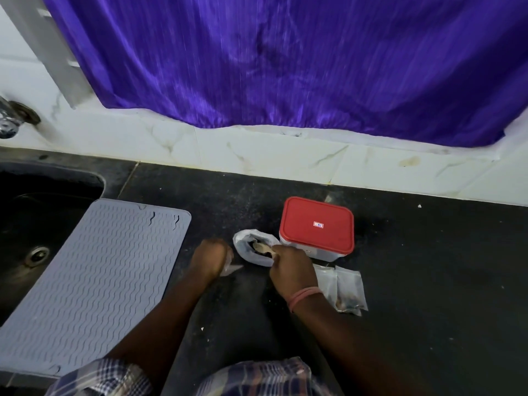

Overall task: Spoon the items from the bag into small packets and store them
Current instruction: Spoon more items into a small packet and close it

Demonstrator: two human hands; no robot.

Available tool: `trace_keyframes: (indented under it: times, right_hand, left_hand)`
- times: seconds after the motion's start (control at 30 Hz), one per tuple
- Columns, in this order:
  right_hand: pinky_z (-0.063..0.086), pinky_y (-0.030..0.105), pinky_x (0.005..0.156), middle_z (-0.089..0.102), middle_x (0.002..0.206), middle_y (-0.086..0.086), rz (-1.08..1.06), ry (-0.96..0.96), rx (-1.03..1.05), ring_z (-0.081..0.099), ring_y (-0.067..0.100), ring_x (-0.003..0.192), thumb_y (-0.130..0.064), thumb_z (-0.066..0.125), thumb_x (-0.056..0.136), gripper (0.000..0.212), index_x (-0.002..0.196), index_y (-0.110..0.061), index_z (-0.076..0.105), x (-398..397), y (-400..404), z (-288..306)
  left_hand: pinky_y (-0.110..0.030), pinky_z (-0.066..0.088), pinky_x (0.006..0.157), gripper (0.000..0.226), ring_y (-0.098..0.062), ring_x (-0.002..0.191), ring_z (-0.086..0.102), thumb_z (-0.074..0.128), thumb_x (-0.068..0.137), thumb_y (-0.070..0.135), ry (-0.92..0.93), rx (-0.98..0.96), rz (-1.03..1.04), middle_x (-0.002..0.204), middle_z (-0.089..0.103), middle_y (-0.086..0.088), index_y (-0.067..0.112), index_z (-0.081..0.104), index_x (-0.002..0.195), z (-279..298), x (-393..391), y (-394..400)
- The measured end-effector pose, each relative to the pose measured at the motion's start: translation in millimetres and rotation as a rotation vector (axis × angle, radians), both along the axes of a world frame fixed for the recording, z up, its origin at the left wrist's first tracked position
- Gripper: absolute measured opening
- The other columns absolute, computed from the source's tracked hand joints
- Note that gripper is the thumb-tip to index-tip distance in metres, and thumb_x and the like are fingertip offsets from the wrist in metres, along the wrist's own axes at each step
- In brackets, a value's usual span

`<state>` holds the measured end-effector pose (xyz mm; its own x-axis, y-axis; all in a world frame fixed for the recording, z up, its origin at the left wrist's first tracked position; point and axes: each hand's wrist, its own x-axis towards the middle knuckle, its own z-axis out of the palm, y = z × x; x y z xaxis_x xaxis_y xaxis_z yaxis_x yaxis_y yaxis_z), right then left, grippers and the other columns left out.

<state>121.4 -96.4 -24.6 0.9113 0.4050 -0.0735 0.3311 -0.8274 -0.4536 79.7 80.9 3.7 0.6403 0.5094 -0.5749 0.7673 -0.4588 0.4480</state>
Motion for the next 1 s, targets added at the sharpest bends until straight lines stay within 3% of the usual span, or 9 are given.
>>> trace_keyframes:
  times: [0.07,0.1,0.23,0.3,0.5,0.7,0.8,0.9,1.0]
  right_hand:
    - [0.054,0.033,0.083,0.076,0.096,0.005,0.013,0.012,-0.009,0.070,0.026,0.094,-0.014,0.052,0.083,0.037,0.111,-0.022,0.074,-1.5,0.1,-4.6]
    - [0.055,0.033,0.085,0.076,0.097,0.005,0.003,0.027,0.009,0.070,0.025,0.094,-0.014,0.052,0.083,0.036,0.110,-0.022,0.074,-3.2,-0.2,-5.2]
    - [0.055,0.034,0.087,0.076,0.094,0.005,-0.047,0.071,0.074,0.070,0.023,0.091,-0.013,0.053,0.083,0.033,0.104,-0.019,0.077,-3.6,-2.0,-11.2]
    - [0.055,0.035,0.083,0.076,0.088,0.004,-0.047,0.090,0.093,0.069,0.022,0.085,-0.014,0.052,0.082,0.030,0.098,-0.019,0.077,-1.5,-0.9,-12.9]
    - [0.056,0.035,0.077,0.073,0.082,0.003,-0.067,0.071,0.077,0.069,0.022,0.079,-0.025,0.047,0.079,0.029,0.087,-0.019,0.074,2.0,5.3,-14.3]
    - [0.054,0.033,0.071,0.073,0.080,0.005,-0.027,0.054,0.046,0.069,0.025,0.078,-0.027,0.045,0.078,0.031,0.083,-0.015,0.073,11.5,5.0,-21.0]
    - [0.055,0.034,0.074,0.074,0.082,0.004,-0.023,-0.002,0.102,0.069,0.023,0.080,-0.026,0.045,0.077,0.034,0.090,-0.016,0.074,12.4,9.4,-17.8]
    - [0.056,0.036,0.073,0.074,0.084,0.003,0.045,-0.054,0.074,0.069,0.023,0.080,-0.026,0.046,0.080,0.032,0.095,-0.019,0.073,9.2,10.3,-12.4]
    - [0.057,0.036,0.077,0.073,0.097,0.002,0.182,-0.082,-0.032,0.069,0.023,0.088,-0.023,0.050,0.085,0.037,0.116,-0.026,0.070,0.3,10.8,-11.4]
  left_hand:
    - [-0.035,0.048,0.089,0.020,-0.025,0.099,0.063,0.055,0.101,0.031,-0.080,-0.137,0.079,0.098,0.065,-0.001,0.016,0.067,0.102,-9.8,-3.0,0.1]
    - [-0.037,0.049,0.085,0.029,-0.023,0.090,0.063,0.053,0.101,0.040,-0.139,-0.188,0.166,0.090,0.065,-0.002,0.015,0.066,0.096,-15.4,-4.7,-0.9]
    - [-0.030,0.054,0.071,0.048,-0.015,0.078,0.070,0.076,0.074,0.064,-0.190,-0.232,0.159,0.086,0.073,-0.002,0.020,0.070,0.093,-36.8,12.0,0.5]
    - [-0.030,0.055,0.073,0.051,-0.017,0.083,0.070,0.082,0.068,0.058,-0.175,-0.229,0.142,0.092,0.073,-0.002,0.019,0.071,0.098,-41.4,18.3,-2.9]
    - [-0.031,0.047,0.075,0.026,-0.023,0.091,0.065,0.074,0.081,0.036,-0.138,-0.103,0.110,0.094,0.067,-0.003,0.020,0.066,0.100,-44.0,27.4,-6.4]
    - [-0.031,0.041,0.080,0.034,-0.019,0.096,0.055,0.064,0.091,0.019,-0.173,-0.050,0.084,0.108,0.058,-0.004,0.016,0.054,0.123,-41.8,30.1,-2.2]
    - [-0.035,0.046,0.087,0.038,-0.026,0.108,0.062,0.060,0.094,0.025,-0.187,-0.070,0.004,0.124,0.064,-0.008,0.018,0.057,0.131,-40.7,28.4,6.8]
    - [-0.037,0.052,0.085,0.023,-0.024,0.094,0.063,0.056,0.092,0.038,-0.170,-0.027,-0.053,0.109,0.069,-0.009,0.021,0.064,0.107,-41.4,24.8,10.7]
    - [-0.032,0.043,0.080,0.030,-0.022,0.091,0.059,0.052,0.097,0.036,-0.195,0.058,-0.069,0.109,0.068,-0.009,0.016,0.068,0.112,-43.4,20.1,4.3]
